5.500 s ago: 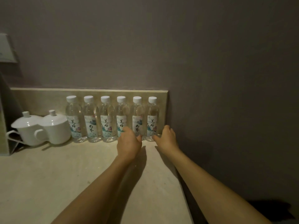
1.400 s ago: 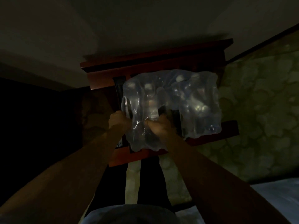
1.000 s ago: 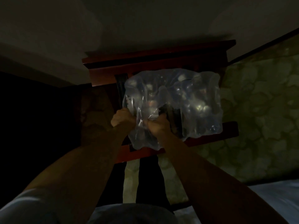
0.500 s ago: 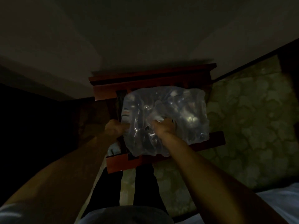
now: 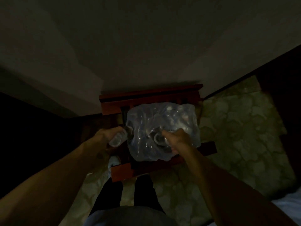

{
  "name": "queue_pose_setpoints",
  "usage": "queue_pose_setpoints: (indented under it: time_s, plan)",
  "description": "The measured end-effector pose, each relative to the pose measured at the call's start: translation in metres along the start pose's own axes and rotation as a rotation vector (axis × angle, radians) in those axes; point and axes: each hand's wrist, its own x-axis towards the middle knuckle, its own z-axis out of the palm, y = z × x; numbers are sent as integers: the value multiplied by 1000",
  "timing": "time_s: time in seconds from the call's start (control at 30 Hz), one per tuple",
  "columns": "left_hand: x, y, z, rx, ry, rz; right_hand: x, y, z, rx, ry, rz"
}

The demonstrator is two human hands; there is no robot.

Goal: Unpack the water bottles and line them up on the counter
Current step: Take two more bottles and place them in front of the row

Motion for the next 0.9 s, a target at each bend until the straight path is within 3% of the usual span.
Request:
queue_pose_setpoints:
  time_s: [0.27, 0.5, 0.77, 0.9]
  plan:
    - [-46, 36, -5, -150, -8, -28, -29, -53, -27, -105, -71, -72]
    - [-94, 66, -16, -392, -172, 43, -56, -93, -43, -23, -138, -147]
    - [-146, 90, -22, -774, -381, 148, -96, -136, -72, 308, -14, -285]
    - [-163, 90, -27, -669, -428, 277, -122, -141, -68, 431, 20, -330]
